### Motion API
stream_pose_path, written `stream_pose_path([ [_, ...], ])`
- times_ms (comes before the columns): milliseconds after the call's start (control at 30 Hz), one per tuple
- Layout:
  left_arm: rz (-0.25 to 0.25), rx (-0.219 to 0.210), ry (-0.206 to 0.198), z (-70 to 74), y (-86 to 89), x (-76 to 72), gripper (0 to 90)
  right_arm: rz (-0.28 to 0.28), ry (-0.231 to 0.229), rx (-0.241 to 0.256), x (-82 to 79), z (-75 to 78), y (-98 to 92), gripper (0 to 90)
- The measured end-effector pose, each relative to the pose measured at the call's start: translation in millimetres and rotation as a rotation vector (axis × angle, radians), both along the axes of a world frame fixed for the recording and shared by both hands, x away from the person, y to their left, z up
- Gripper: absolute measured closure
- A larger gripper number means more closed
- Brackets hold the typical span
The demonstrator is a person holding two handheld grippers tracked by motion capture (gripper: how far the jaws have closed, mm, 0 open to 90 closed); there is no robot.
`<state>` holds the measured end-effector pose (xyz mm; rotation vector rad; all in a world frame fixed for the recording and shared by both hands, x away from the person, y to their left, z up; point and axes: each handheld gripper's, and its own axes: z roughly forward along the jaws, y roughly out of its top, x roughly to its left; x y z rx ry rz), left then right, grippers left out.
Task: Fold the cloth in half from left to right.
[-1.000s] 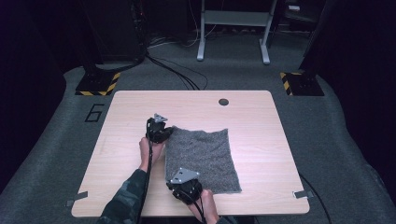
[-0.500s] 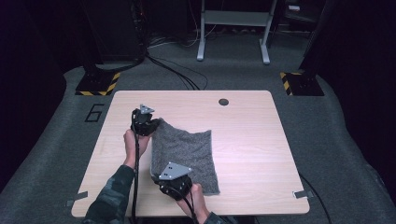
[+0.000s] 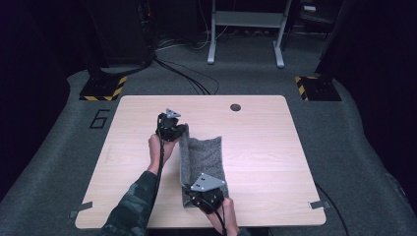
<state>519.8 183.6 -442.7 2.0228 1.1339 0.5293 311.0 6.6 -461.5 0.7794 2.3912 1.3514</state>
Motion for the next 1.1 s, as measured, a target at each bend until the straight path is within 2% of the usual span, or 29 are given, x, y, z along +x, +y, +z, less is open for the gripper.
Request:
stream_pose_path([
  [167, -0.018, -0.002, 0.012, -7.7, -19.0, 4.7, 86.0, -0.052, 0.035, -0.007, 2.8, -7.7, -23.5, 85.4],
  [200, -0.022, 0.003, 0.014, -8.8, -22.2, 4.9, 86.0, -0.051, 0.027, -0.012, 4.0, -9.7, -27.7, 85.4],
  [333, -0.031, -0.005, 0.016, -13.2, -32.3, 6.0, 85.9, -0.076, 0.048, -0.03, 4.7, -17.7, -40.9, 85.4],
  [367, -0.031, -0.013, 0.013, -14.6, -34.9, 6.5, 85.9, -0.081, 0.061, -0.031, 4.3, -18.5, -42.5, 85.4],
  [533, -0.051, 0.0, 0.011, -17.1, -46.8, 6.6, 85.9, -0.101, 0.065, -0.036, 2.1, -21.5, -50.2, 85.3],
  [800, -0.058, -0.015, 0.009, -24.5, -63.0, 9.0, 85.5, -0.123, 0.077, -0.046, 0.5, -24.8, -61.9, 85.2],
  [833, -0.071, 0.004, 0.017, -24.0, -64.0, 9.2, 85.5, -0.125, 0.079, -0.048, -0.1, -25.0, -63.0, 85.2],
  [967, -0.07, -0.014, 0.006, -26.2, -72.6, 9.9, 85.4, -0.143, 0.086, -0.042, -1.0, -25.9, -68.8, 85.0],
  [1100, -0.069, -0.017, 0.015, -29.4, -79.8, 11.6, 85.0, -0.152, 0.098, -0.049, -0.3, -27.3, -74.1, 84.5],
])
